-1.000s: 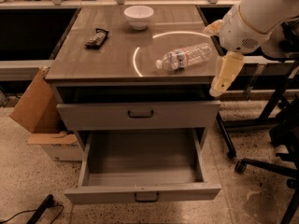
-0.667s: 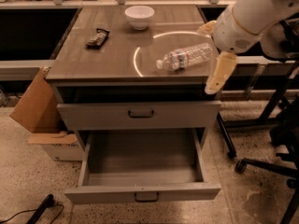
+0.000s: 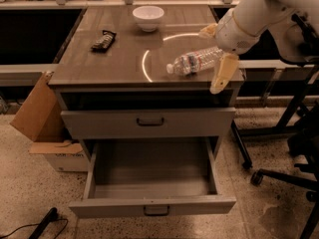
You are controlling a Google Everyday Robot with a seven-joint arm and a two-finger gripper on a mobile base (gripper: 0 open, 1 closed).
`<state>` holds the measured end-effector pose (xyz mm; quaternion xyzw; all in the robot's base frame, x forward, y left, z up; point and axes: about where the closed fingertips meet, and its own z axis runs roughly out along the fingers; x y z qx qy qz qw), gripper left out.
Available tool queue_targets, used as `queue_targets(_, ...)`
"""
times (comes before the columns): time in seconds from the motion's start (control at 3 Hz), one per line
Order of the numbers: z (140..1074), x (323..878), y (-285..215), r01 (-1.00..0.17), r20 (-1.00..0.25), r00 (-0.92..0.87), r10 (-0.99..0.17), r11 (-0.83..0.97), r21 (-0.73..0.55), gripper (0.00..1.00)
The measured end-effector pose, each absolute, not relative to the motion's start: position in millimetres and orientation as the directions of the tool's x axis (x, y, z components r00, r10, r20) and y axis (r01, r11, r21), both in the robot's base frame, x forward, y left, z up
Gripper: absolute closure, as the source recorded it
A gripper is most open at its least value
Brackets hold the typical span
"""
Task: Place water bottle into middle drawer
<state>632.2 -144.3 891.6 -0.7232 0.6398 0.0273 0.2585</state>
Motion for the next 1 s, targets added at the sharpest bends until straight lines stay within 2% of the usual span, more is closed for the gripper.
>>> queue_targets(0.67,854.5,680.3,-137.0,-0.955,-0.408,0.185,-0.894,-0.066,-0.289,0.03)
queue_targets(1.0,845.2,691.2,-132.4,-0.96,-0.42,0.182,-0.889,-0.067,-0.273,0.25)
